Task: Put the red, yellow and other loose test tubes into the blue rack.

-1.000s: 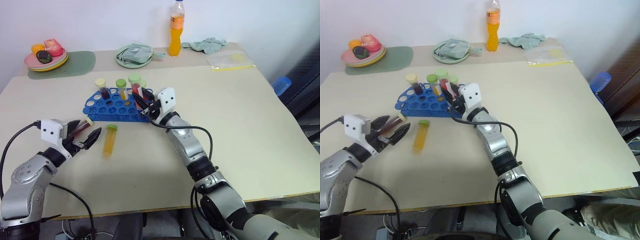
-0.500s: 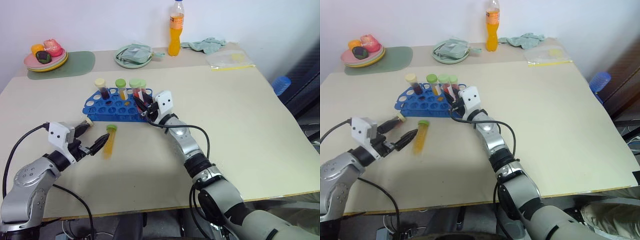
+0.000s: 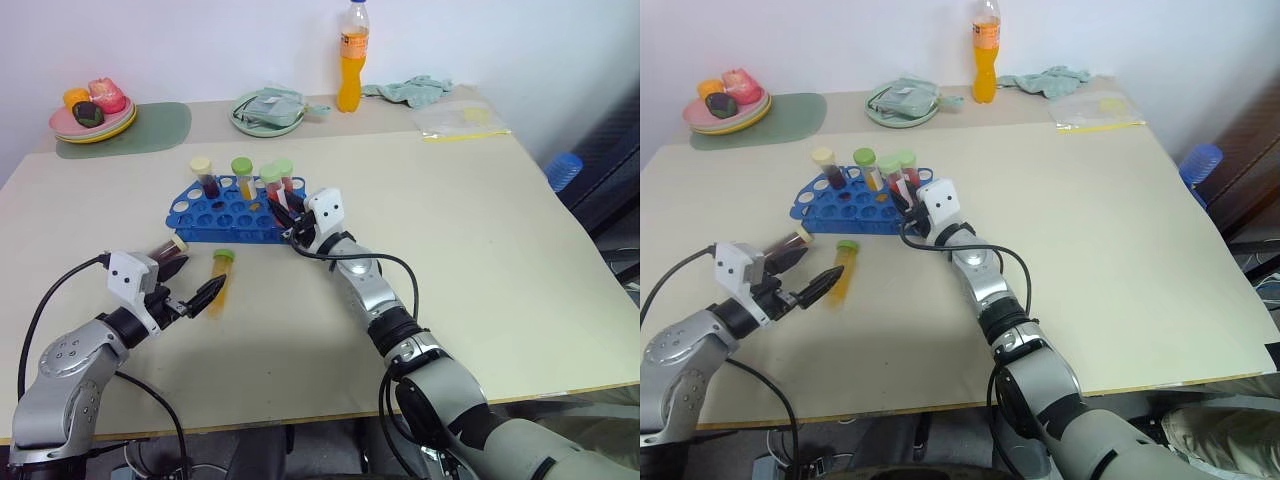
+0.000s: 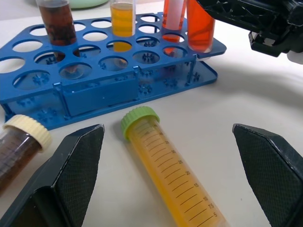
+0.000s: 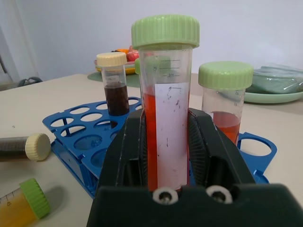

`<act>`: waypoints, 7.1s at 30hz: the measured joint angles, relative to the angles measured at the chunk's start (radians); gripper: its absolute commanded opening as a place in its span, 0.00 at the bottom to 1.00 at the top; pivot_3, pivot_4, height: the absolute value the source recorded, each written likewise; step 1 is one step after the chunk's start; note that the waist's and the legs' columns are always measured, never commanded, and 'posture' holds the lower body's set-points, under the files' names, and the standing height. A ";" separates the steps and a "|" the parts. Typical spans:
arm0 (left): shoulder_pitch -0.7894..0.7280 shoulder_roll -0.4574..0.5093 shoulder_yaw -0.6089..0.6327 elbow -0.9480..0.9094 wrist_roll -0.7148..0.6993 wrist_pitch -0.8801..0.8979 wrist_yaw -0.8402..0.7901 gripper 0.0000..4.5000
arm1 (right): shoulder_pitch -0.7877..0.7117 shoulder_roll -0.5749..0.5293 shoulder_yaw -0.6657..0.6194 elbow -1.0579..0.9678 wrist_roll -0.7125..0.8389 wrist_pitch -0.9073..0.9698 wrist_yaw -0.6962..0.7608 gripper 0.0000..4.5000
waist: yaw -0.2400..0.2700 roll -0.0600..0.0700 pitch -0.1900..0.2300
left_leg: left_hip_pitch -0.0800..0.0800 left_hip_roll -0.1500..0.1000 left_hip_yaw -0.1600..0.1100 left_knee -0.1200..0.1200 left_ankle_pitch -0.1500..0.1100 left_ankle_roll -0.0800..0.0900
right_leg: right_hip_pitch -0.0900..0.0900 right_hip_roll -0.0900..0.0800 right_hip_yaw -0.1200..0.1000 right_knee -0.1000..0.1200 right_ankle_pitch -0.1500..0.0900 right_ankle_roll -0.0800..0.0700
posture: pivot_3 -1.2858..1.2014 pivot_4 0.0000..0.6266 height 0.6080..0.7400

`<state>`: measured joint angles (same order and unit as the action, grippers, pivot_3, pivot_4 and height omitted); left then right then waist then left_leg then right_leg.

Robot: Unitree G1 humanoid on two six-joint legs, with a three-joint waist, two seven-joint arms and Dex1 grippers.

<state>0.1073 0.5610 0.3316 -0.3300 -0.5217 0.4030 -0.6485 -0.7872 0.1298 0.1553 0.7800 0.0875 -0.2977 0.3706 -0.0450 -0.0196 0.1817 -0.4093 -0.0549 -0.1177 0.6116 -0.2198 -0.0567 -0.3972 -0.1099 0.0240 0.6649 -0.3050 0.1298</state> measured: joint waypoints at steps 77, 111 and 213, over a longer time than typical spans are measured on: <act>-0.418 -0.067 -0.495 0.069 0.185 -0.286 0.825 0.16 | 0.463 -0.569 0.059 -1.108 0.266 0.722 0.425 0.94 | 0.041 -0.003 0.000 | -0.001 -0.003 0.003 0.002 -0.001 0.001 | 0.005 -0.003 -0.001 -0.007 0.001 0.002 | 0.52 0.24 1.00; -0.524 -0.416 -0.344 0.595 0.467 -0.643 0.645 0.16 | 0.514 -0.563 0.052 -1.149 0.259 0.744 0.341 0.94 | 0.032 -0.003 -0.001 | 0.000 -0.003 0.002 0.004 -0.001 0.002 | 0.005 -0.002 -0.003 -0.004 0.001 0.003 | 0.52 0.24 1.00; -0.465 -0.432 -0.057 0.265 0.554 -0.397 0.626 0.16 | 0.502 -0.602 0.096 -1.098 0.188 0.663 0.418 0.94 | 0.034 -0.008 -0.001 | -0.005 -0.003 0.001 0.016 -0.003 0.005 | 0.004 -0.001 -0.003 0.001 0.002 0.004 | 0.52 0.24 1.00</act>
<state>-0.3573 0.1291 0.2748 -0.0646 0.0328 0.0061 -0.0229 -0.2852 -0.4722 0.2516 -0.3175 0.2756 0.3649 0.7887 -0.0111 -0.0278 0.1803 -0.4148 -0.0575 -0.1169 0.6271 -0.2229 -0.0514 -0.3936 -0.1109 0.0208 0.6655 -0.3027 0.1340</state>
